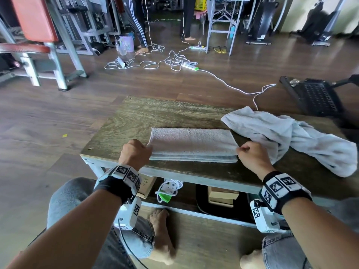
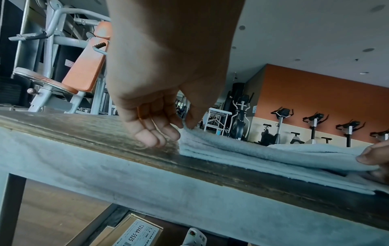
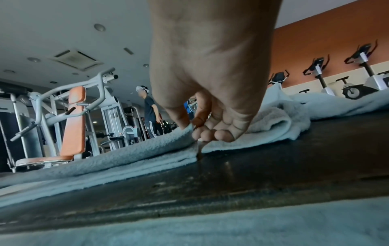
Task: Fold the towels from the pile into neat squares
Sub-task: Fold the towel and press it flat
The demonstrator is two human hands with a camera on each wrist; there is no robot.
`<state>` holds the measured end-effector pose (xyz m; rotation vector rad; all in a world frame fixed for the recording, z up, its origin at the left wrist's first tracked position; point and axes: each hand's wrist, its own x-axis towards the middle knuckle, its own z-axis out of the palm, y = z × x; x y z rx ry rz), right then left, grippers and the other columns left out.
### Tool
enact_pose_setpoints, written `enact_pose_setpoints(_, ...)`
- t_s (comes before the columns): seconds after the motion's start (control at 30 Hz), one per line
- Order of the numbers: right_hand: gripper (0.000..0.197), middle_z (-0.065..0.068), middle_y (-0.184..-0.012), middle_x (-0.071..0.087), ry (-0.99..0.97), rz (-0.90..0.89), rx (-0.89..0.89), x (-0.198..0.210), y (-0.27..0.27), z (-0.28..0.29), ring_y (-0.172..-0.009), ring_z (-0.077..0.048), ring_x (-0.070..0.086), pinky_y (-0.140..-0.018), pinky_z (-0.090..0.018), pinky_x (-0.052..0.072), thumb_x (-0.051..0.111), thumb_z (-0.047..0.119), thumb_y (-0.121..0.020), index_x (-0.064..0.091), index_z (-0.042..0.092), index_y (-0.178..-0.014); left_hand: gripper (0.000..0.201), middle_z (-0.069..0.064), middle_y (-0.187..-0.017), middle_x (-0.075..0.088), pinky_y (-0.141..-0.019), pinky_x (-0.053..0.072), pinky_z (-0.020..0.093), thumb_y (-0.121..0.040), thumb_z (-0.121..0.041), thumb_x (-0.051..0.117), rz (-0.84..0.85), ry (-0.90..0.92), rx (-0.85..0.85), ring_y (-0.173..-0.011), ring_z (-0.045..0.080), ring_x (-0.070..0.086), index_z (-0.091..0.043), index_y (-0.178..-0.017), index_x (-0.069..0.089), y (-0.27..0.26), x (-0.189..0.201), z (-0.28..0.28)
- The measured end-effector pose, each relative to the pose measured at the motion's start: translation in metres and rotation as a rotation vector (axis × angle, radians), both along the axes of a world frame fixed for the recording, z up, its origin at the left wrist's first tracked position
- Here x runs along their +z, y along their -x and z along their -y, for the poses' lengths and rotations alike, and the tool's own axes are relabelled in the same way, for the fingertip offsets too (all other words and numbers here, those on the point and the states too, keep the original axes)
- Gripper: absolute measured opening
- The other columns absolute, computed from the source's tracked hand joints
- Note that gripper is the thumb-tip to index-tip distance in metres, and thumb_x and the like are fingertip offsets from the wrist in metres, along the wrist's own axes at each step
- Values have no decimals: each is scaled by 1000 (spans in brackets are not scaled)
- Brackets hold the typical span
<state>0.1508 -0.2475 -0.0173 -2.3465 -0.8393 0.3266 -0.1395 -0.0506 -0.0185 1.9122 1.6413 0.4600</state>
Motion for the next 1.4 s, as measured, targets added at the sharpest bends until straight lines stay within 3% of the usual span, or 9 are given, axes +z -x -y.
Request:
enact_pose_setpoints(0.2, 18, -6, -73, 61, 168, -1, 123, -6, 1, 8, -73, -31, 62, -58, -30, 41, 66, 19, -85, 60, 8, -72, 48, 14, -104, 63, -85, 52, 41, -82, -55, 58, -185, -31, -115, -97, 30, 60, -10, -98, 63, 4, -7, -1)
enact_pose_setpoints(0.33, 18, 1, -100, 57, -86, 223, 273, -16, 13, 13, -96, -20, 56, -78, -30, 43, 70, 16, -88, 64, 22, -103, 41, 9, -133, 44, -96, 42, 44, -84, -33, 67, -200, -257, -370, -120, 29, 38, -28, -124, 55, -2, -15, 12)
enact_pose_setpoints(0.53, 7, 9, -94, 54, 113, 310, 388, -18, 24, 16, -95, -21, 57, -86, -43, 49, 63, 20, -86, 65, 27, -88, 9, -2, -109, 62, -95, 43, 43, -88, -35, 64, -238, -307, -435, -107, 20, 54, -30, -94, 67, -12, -11, 22)
enact_pose_setpoints(0.7, 24, 7, -73, 55, 115, 404, 301, -2, 30, 3, -77, -16, 53, -86, -38, 38, 58, 30, -83, 58, 20, -61, 28, 0, -103, 64, -95, 42, 44, -79, -40, 62, -452, -120, -502, -107, 24, 51, -19, -94, 72, -38, 11, 16)
enact_pose_setpoints(0.83, 11, 5, -91, 55, 43, 480, 341, -2, 39, -30, -94, -20, 55, -91, -40, 41, 58, 28, -86, 64, 20, -89, 28, 4, -114, 63, -90, 43, 37, -81, -32, 59, -323, -215, -607, -110, 22, 53, -14, -100, 69, -81, 19, 18)
enact_pose_setpoints(0.9, 27, 0, -117, 56, 76, 429, 427, -5, 46, -55, -113, -23, 53, -99, -41, 41, 57, 25, -90, 62, 20, -116, 30, 4, -129, 55, -98, 43, 38, -86, -24, 59, -194, -222, -676, -120, 20, 48, -16, -114, 62, -106, 13, 25)
enact_pose_setpoints(1.03, 59, -4, -165, 17, 209, 281, 564, -25, 55, -85, -152, -25, 16, -123, -46, 18, 44, 26, -99, 27, 15, -154, 53, 0, -158, 29, -118, 25, 49, -98, -34, 42, -198, -230, -730, -146, 24, 23, -21, -148, 31, -129, -22, 33)
enact_pose_setpoints(1.17, 63, 3, -169, -4, 355, 483, 558, -47, 49, -69, -156, -14, -2, -125, -44, 7, 14, 39, -102, 2, 22, -161, 57, -7, -165, 1, -123, -2, 40, -104, -43, 11, -337, -277, -727, -152, 18, -6, -26, -157, 6, -121, -51, 36)
enact_pose_setpoints(1.4, 75, 6, -169, 6, 282, 447, 512, -53, 51, -71, -155, -15, 3, -125, -44, 7, 1, 47, -89, 10, 27, -161, 57, -8, -165, -5, -123, -7, 37, -102, -44, 8, -352, -301, -699, -151, 13, -11, -29, -157, 1, -118, -50, 39)
